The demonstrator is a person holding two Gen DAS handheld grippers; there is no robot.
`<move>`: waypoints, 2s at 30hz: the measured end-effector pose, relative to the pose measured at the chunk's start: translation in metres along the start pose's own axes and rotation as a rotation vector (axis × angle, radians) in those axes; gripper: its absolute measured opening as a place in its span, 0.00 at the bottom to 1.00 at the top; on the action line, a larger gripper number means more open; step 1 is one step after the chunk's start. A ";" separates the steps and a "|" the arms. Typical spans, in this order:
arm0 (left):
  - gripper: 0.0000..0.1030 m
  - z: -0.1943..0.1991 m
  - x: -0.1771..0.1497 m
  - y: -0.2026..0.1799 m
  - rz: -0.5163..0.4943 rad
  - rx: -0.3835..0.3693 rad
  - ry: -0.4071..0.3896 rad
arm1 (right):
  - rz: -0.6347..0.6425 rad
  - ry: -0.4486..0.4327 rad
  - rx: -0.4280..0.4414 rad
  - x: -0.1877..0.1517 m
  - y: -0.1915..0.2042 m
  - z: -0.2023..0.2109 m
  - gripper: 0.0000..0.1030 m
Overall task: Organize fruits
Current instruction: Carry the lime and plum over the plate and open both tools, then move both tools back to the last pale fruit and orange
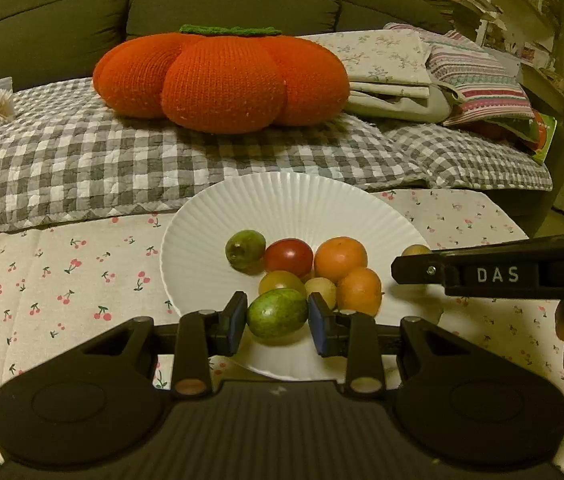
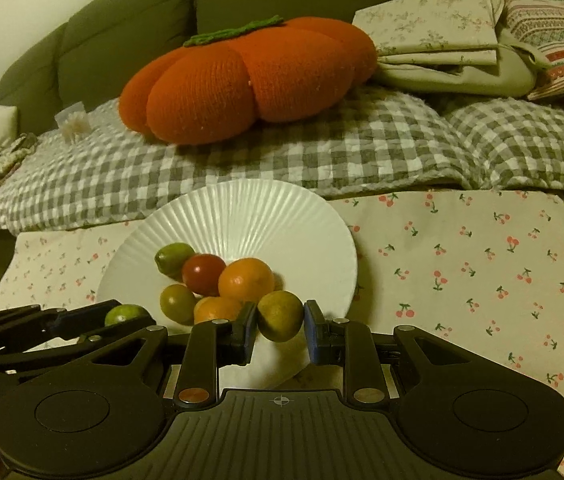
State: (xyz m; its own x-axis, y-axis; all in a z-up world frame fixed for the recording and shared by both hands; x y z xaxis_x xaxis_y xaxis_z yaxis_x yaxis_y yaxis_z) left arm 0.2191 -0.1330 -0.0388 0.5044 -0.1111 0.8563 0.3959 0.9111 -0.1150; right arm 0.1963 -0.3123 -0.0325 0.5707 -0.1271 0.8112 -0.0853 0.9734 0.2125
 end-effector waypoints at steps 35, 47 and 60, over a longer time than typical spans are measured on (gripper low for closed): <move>0.71 0.028 0.009 0.016 0.075 0.066 -0.032 | -0.142 -0.009 0.018 0.004 0.009 0.026 0.32; 0.79 0.055 0.005 0.027 0.097 0.137 -0.011 | -0.173 0.021 0.046 -0.010 0.027 0.053 0.32; 0.91 0.113 -0.006 0.020 0.076 0.176 -0.018 | -0.206 0.008 0.083 -0.014 0.035 0.090 0.52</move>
State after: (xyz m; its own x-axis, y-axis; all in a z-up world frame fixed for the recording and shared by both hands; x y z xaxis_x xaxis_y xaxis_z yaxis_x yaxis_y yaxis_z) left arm 0.1369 -0.0695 0.0108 0.5137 -0.0336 0.8573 0.2163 0.9720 -0.0915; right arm 0.1121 -0.2931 0.0127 0.5898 -0.3198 0.7415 -0.0331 0.9079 0.4179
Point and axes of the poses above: each gripper's, at about its wrist camera, not at the fingertips, and z roughly against the way its jaws point, y to its left, x to its top, the point moved 7 cm from there along -z, roughly the way its jaws point, and after that the axes turned 8 degrees about -y, right-handed, at the moved point
